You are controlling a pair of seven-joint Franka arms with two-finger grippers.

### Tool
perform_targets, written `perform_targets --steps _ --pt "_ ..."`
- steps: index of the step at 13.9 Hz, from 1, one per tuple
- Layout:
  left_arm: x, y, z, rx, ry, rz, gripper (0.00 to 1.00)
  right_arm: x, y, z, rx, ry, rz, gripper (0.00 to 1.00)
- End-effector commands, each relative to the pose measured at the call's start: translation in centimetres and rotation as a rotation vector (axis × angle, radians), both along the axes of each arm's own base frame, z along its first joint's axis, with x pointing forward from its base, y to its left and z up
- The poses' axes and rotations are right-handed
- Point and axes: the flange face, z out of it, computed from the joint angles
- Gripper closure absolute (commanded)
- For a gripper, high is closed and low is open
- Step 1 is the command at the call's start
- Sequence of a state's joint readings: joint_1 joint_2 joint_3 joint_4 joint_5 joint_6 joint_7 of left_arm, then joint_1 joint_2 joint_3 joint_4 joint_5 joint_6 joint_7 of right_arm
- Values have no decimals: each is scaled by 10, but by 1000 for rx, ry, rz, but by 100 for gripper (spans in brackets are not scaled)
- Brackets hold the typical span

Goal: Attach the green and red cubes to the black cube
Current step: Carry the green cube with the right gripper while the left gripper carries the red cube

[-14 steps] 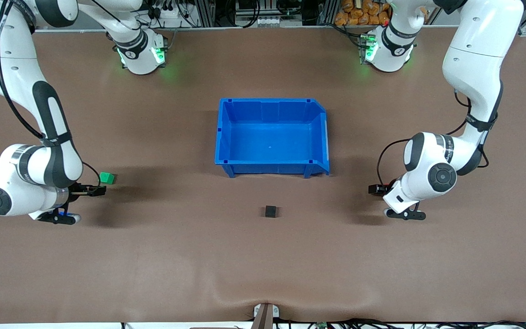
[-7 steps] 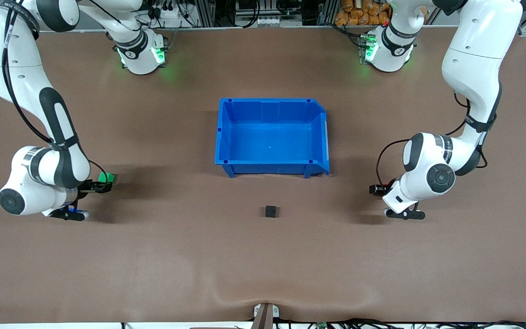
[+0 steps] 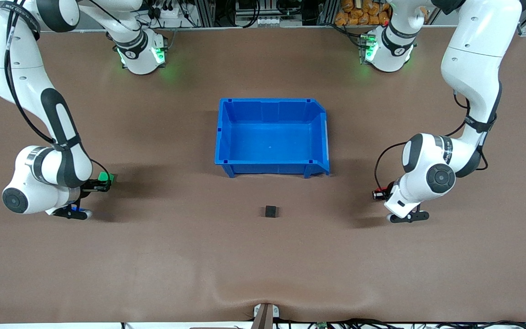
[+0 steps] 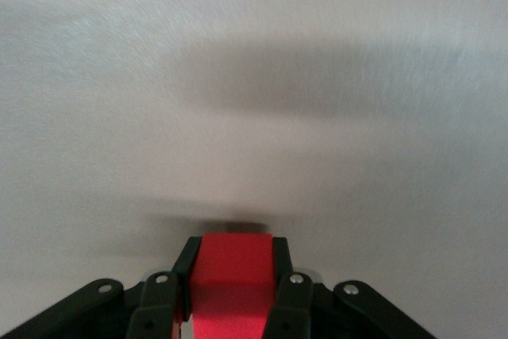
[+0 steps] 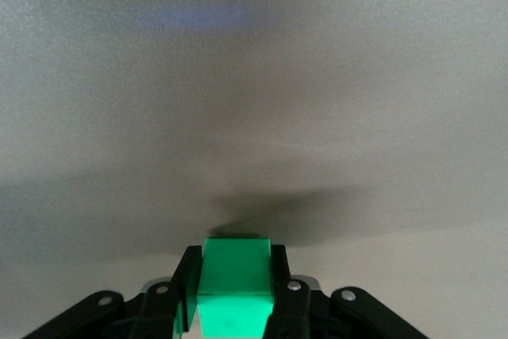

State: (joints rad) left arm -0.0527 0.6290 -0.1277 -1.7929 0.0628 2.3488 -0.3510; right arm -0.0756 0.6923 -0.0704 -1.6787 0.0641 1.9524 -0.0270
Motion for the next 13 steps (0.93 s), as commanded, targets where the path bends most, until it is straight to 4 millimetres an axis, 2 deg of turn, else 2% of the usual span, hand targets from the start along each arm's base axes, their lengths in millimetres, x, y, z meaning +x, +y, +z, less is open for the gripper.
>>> perform_targets --steps 1,4,8,10,12,13 --pt "6 -9 21 29 2 59 100 2 4 6 26 -11 -36 100" --pt "16 -22 34 41 7 171 100 19 6 28 -7 -54 -142 100" --pt "17 -64 46 40 -18 392 100 37 24 65 -13 -12 -304 100" --pt "19 -78 51 40 -25 547 100 46 42 82 -14 -7 -377 100" --pt "18 -83 48 48 -20 675 100 51 51 89 -33 -8 -427 100" --pt "15 -98 49 49 -22 737 100 52 57 90 -37 -6 -451 100"
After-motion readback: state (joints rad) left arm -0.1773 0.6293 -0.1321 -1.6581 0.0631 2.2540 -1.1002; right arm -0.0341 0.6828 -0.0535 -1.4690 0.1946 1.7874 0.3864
